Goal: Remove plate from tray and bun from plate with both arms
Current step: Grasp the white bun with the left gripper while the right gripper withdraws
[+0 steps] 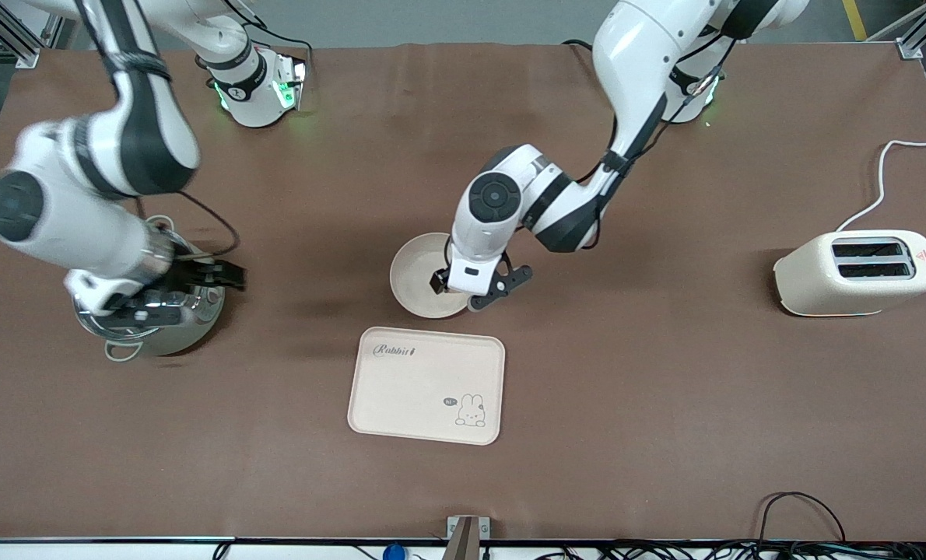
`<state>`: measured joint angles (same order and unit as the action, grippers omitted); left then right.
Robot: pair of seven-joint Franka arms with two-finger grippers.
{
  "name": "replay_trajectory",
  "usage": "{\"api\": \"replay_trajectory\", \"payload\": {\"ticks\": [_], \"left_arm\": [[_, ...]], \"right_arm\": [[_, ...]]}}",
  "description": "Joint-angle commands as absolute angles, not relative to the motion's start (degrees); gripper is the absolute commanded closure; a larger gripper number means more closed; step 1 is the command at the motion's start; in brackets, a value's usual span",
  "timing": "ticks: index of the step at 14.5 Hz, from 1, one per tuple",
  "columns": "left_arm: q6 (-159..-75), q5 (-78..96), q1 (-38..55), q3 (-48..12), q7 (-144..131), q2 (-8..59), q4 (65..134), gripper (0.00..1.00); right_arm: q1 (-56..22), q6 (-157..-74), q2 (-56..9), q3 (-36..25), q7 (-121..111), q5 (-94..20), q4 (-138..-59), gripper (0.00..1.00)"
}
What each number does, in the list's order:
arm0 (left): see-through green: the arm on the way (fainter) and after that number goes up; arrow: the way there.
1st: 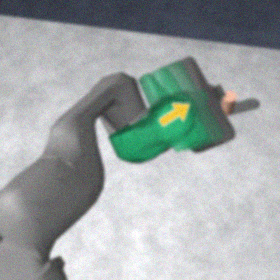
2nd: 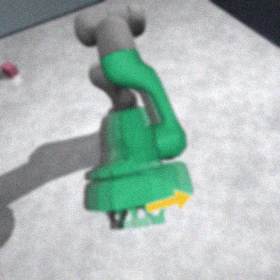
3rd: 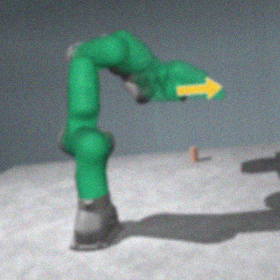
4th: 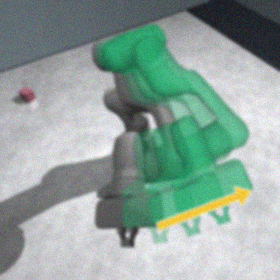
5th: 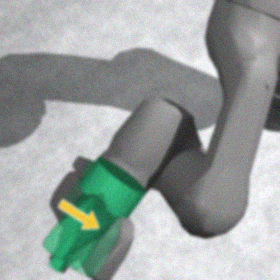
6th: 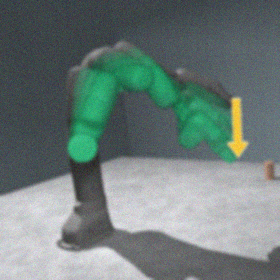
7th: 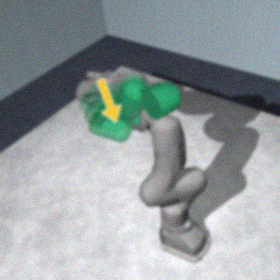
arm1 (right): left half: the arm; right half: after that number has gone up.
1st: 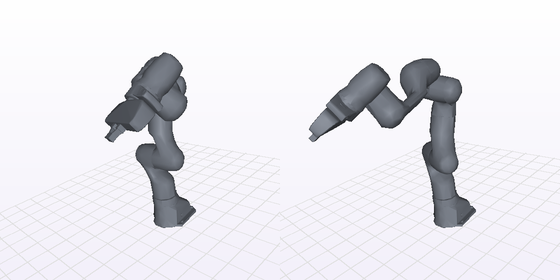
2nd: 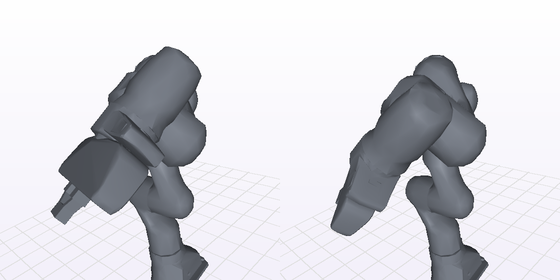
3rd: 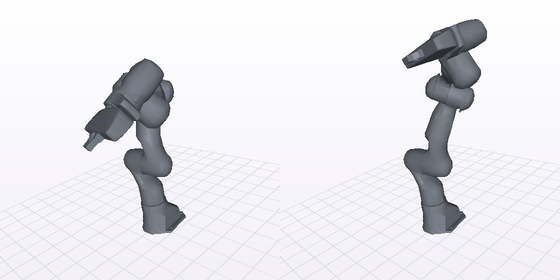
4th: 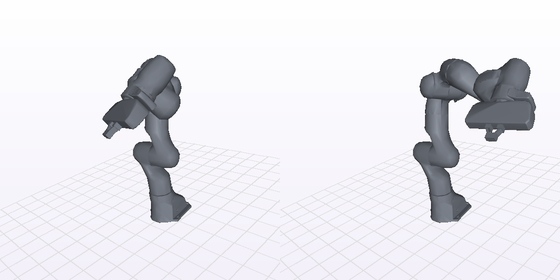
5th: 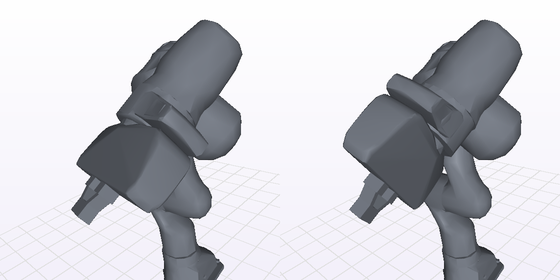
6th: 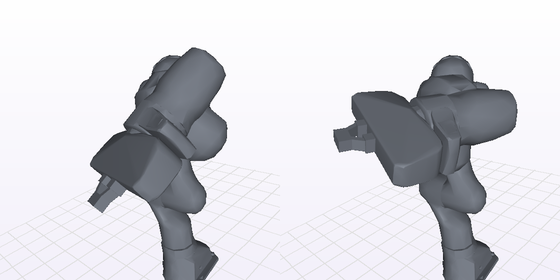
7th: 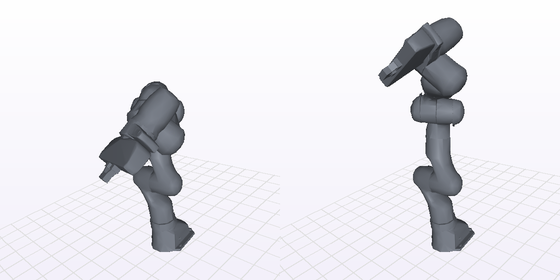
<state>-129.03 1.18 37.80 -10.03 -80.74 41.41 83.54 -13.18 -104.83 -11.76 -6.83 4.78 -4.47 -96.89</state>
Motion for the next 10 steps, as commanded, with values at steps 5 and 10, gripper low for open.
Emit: {"api": "replay_trajectory", "payload": {"ticks": [5, 10], "left_arm": [[-130.7, -8.5, 41.8, -9.2, -105.5, 47.4, 82.8, 0.05], [-136.8, -8.5, 42.0, -9.2, -111.7, 49.1, 82.7, 0.07]], "right_arm": [[-4.6, -94.4, -11.1, -7.0, -2.5, -2.1, -81.0, 0.0], [-2.5, -84.7, -4.7, -8.1, -1.9, -1.4, -79.7, 0.0]]}}
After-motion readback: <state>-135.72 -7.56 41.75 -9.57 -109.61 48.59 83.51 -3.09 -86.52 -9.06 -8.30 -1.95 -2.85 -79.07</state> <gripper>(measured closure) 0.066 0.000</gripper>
